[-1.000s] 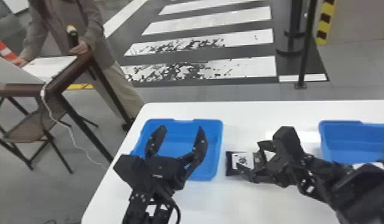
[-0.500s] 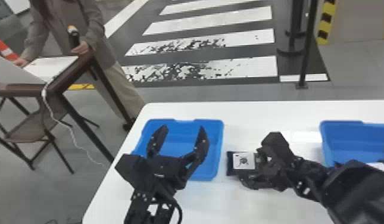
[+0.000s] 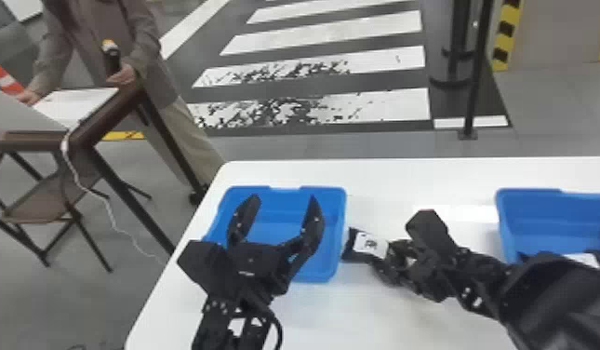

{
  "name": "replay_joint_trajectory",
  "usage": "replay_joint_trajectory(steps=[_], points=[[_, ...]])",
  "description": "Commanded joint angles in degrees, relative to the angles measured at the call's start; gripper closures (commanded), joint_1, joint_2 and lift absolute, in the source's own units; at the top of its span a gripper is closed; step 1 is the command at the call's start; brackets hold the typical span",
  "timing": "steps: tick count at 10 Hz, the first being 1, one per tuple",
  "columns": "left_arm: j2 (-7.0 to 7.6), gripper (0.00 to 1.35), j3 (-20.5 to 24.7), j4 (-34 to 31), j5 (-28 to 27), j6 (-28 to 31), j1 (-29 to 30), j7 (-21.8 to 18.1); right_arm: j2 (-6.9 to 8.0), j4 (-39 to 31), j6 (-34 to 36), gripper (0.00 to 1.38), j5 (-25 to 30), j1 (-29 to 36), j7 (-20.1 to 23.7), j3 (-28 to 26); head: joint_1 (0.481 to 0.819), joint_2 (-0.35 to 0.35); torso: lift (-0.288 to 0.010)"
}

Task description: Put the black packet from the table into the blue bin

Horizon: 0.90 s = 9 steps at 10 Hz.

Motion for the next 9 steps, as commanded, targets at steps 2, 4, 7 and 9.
replay_joint_trajectory(steps=[2, 4, 7, 9], points=[[0.09, 0.12, 0.14, 0.0, 0.23, -0.22, 0.58, 0.0, -0.09, -1.7, 0.99, 1.02, -0.62, 0.89, -1.54, -0.23, 0.695, 0.325, -0.11], [0.27, 0.12, 0.14, 0.0, 0.23, -0.5, 0.72, 0.0, -0.09, -2.97, 1.27, 1.19, -1.2, 1.74, -2.6, -0.68, 0.695, 0.329, -0.11], [0.27, 0.12, 0.26, 0.0, 0.23, -0.64, 1.0, 0.0, 0.35, -15.77, -2.25, 1.19, 5.2, 14.25, -6.55, -17.71, 0.695, 0.33, -0.11], [0.27, 0.12, 0.37, 0.0, 0.34, -1.06, 1.28, 0.0, 1.14, -25.75, -4.92, 1.19, 8.29, 23.39, -9.36, -29.82, 0.695, 0.26, -0.11]])
